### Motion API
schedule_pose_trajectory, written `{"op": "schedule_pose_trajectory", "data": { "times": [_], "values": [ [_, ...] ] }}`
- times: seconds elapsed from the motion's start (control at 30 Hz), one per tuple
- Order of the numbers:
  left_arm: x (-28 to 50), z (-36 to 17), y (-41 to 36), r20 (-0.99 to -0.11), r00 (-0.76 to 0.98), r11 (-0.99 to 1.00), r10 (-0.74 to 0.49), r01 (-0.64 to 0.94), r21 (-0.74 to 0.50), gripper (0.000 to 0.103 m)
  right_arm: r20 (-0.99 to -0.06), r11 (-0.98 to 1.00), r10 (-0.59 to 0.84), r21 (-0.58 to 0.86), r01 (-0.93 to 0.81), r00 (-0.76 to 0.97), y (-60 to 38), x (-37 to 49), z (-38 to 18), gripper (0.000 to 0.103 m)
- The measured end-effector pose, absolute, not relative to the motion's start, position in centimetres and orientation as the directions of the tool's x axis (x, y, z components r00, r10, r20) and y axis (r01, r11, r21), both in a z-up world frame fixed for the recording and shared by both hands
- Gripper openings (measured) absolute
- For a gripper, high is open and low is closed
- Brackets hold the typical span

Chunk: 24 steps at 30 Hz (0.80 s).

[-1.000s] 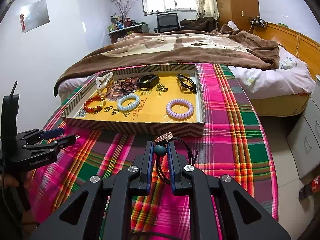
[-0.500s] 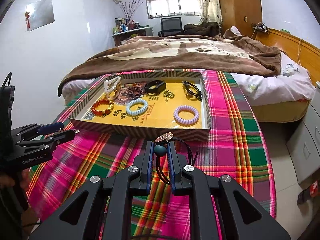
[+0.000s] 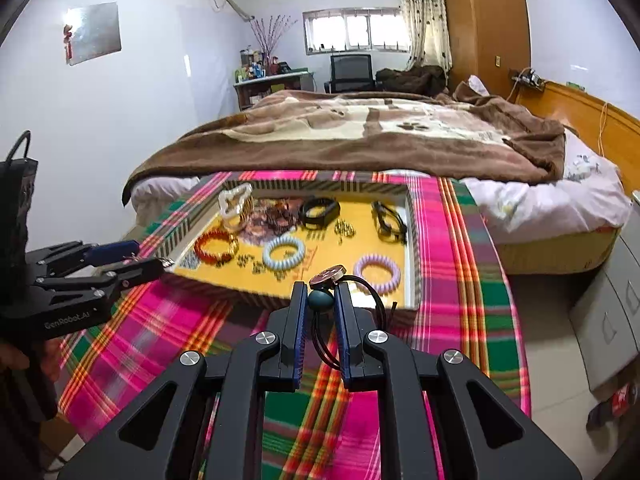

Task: Organize jewelry
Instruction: 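Carry the barrette with the left tool while the right tool carries the cord pendant into the tray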

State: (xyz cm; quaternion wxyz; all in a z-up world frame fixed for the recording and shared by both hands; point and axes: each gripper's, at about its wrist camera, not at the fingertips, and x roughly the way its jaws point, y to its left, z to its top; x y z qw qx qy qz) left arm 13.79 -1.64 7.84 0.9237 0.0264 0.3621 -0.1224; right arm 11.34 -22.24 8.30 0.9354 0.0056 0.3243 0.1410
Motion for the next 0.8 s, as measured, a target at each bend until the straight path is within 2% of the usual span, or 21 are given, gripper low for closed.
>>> {"op": "schedule_pose_trajectory", "data": {
  "times": [0.2,0.4,0.67,0.8],
  "values": [
    [15.7,8.4,-2.2,-0.668,0.704,0.961,-0.244,0.268,-0.068,0.052,-0.575,0.953,0.293,0.108,-0.284,0.764,-21.9,12.8,10.1,0.014],
    [18.6,8.4,-2.6,-0.669,0.687,0.952,-0.285,0.287,-0.110,0.052,-0.571,0.934,0.354,0.178,-0.309,0.741,-22.0,15.5,10.4,0.014],
    [21.2,6.0,-3.8,-0.695,0.646,0.942,-0.316,0.303,-0.146,0.052,-0.606,0.869,0.495,0.345,-0.356,0.622,-22.6,21.7,7.9,0.014],
    [22.5,4.2,-4.3,-0.723,0.618,0.943,-0.308,0.298,-0.147,0.052,-0.649,0.856,0.516,0.387,-0.342,0.559,-22.7,24.6,5.6,0.014]
  ]
}}
